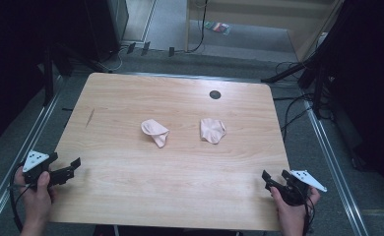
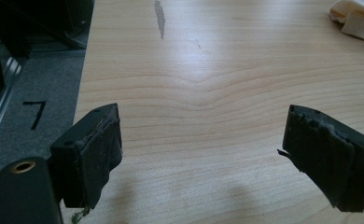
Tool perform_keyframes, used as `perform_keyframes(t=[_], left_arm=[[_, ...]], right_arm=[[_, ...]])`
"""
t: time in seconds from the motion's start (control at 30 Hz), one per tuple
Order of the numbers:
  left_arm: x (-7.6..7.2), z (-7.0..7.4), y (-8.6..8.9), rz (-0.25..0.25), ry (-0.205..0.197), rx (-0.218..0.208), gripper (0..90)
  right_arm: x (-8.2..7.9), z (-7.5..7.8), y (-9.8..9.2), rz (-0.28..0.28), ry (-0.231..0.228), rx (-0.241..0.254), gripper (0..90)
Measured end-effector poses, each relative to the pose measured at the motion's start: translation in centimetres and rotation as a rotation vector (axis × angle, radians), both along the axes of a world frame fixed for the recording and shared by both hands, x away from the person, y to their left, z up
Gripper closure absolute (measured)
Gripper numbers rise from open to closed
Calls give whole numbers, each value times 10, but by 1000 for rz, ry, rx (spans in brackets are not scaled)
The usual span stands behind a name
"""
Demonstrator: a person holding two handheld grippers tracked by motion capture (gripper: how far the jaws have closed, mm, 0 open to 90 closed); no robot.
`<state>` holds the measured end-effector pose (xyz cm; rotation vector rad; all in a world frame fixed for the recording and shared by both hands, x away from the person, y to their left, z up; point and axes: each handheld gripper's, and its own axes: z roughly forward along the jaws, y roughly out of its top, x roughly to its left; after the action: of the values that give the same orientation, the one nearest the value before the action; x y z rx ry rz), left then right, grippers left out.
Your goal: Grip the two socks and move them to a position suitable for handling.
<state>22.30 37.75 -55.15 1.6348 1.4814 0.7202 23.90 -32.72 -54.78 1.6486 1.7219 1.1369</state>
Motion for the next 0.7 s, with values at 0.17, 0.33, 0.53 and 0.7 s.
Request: perform_keyframes(t=[0.17, 0.33, 0.53, 0.7], left_arm=[[1, 0, 0, 1, 1, -2, 120], [1, 0, 0, 2, 2, 0, 120], [1, 0, 0, 2, 2, 0, 120], [2, 0, 0, 0, 10, 0, 121]], right_arm=[[-2, 5, 4, -22, -10, 1, 211], [3, 19, 18, -7, -21, -23, 222], [15, 35, 39, 46, -25, -72, 230], [37, 51, 66, 121, -40, -74, 248]])
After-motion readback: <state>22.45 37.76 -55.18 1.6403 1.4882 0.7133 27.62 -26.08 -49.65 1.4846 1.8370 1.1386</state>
